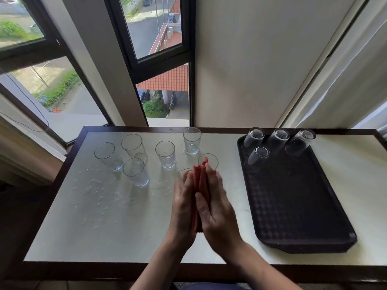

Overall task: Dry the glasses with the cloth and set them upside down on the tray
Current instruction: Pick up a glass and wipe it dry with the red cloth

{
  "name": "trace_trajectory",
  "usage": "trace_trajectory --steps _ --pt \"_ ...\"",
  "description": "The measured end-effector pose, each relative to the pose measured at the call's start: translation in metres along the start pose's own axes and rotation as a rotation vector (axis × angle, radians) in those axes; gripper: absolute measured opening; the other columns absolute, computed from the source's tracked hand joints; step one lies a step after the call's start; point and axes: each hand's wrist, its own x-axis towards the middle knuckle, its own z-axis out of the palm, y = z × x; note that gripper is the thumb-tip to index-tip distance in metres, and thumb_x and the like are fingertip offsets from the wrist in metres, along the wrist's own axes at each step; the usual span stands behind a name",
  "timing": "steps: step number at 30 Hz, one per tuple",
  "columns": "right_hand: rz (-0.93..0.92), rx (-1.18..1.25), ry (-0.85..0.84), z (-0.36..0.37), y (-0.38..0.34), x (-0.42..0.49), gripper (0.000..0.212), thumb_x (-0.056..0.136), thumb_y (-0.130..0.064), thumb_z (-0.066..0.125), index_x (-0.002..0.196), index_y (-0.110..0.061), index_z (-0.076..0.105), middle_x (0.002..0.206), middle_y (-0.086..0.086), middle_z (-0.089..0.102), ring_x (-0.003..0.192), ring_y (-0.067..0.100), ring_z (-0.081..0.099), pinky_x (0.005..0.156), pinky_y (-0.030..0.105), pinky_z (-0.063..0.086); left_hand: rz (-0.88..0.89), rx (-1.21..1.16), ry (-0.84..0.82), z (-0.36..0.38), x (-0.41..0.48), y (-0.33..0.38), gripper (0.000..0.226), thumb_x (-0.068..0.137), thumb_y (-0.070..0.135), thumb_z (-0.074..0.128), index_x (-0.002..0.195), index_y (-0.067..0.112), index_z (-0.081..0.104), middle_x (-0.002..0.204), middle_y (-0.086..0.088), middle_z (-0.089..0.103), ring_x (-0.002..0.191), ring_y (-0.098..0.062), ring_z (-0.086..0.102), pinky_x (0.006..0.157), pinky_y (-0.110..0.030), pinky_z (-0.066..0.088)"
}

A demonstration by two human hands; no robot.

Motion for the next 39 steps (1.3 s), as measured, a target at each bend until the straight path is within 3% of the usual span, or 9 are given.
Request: trace_trajectory --steps 3,7,14,19,23,26,29,33,39 --pt "0.128 -0.008 -0.045 -0.005 0.008 0.024 0.065 0.091 -0.066 0.025 0.152 -0.044 0.021 0.158 -0.019 0.029 0.15 0.012 0.022 0.123 0.034 0.019 0.037 0.089 0.027 0.007 -0.001 0.0 0.068 0.089 0.058 0.065 0.137 0.01 0.054 0.137 -0.019 0.061 0.128 -0.034 0.06 0.109 -0.055 0.044" --pt "0.288 0.317 -0.041 -0.004 0.006 0.041 0.053 0.098 -0.054 0.036 0.147 -0.034 0.04 0.137 -0.003 0.06 0.115 0.008 0.063 0.103 0.033 0.05 0.024 0.096 0.028 0.005 -0.004 -0.003 0.066 0.089 0.06 0.055 0.133 0.012 0.061 0.126 -0.011 0.071 0.12 -0.026 0.067 0.099 -0.048 0.053" --pt "0.116 0.194 -0.088 0.002 -0.005 -0.003 0.06 0.096 -0.042 0.044 0.15 -0.035 0.02 0.151 -0.022 0.033 0.137 -0.014 0.033 0.11 0.008 0.028 -0.027 0.077 -0.034 -0.009 -0.006 -0.003 0.061 0.088 0.056 0.045 0.119 0.009 0.068 0.115 -0.013 0.075 0.107 -0.022 0.072 0.078 -0.023 0.058" --pt "0.397 0.462 -0.049 -0.008 0.009 0.038 0.034 0.102 -0.045 0.039 0.13 -0.035 0.055 0.115 -0.002 0.07 0.106 0.017 0.069 0.098 0.041 0.054 0.011 0.092 -0.047 -0.005 -0.01 -0.006 0.036 0.086 0.051 0.04 0.107 0.03 0.061 0.094 0.004 0.08 0.09 -0.013 0.076 0.068 -0.032 0.061" --pt "0.12 0.175 0.008 0.009 -0.005 0.005 0.055 0.1 -0.048 0.038 0.153 -0.041 0.025 0.155 -0.011 0.038 0.141 0.002 0.038 0.115 0.023 0.034 -0.051 -0.061 -0.017 -0.011 -0.006 -0.003 0.042 0.104 0.04 0.033 0.122 0.017 0.062 0.102 -0.001 0.079 0.099 -0.013 0.074 0.076 -0.022 0.059" --pt "-0.094 -0.026 0.087 0.023 -0.008 -0.017 0.058 0.103 -0.052 0.029 0.156 -0.035 0.014 0.164 -0.004 0.02 0.151 0.01 0.019 0.12 0.027 0.024 -0.037 -0.034 -0.004 -0.009 -0.01 0.001 0.049 0.104 0.047 0.039 0.125 0.011 0.066 0.12 -0.007 0.074 0.117 -0.018 0.068 0.089 -0.022 0.055" --pt "0.005 0.196 0.053 0.016 -0.008 0.002 0.053 0.101 -0.046 0.038 0.152 -0.036 0.026 0.156 -0.016 0.036 0.143 0.001 0.035 0.115 0.023 0.032 0.072 0.058 0.001 -0.008 -0.012 0.003 0.067 0.09 0.054 0.063 0.138 0.008 0.055 0.136 -0.011 0.065 0.129 -0.02 0.06 0.099 -0.028 0.051" --pt "0.324 0.536 0.066 0.007 -0.003 0.035 0.033 0.101 -0.046 0.039 0.129 -0.037 0.054 0.116 -0.015 0.069 0.119 0.012 0.063 0.098 0.025 0.047 0.015 0.118 -0.013 -0.006 -0.006 0.005 0.06 0.088 0.057 0.06 0.129 0.014 0.065 0.124 -0.009 0.073 0.118 -0.025 0.068 0.085 -0.034 0.057" --pt "0.085 0.172 0.035 0.012 -0.013 -0.012 0.059 0.092 -0.052 0.039 0.148 -0.043 0.021 0.158 -0.018 0.028 0.143 -0.007 0.028 0.115 0.014 0.025 -0.034 0.051 0.029 -0.009 -0.005 0.003 0.062 0.091 0.059 0.055 0.126 0.009 0.066 0.126 -0.021 0.069 0.118 -0.028 0.067 0.086 -0.027 0.057"
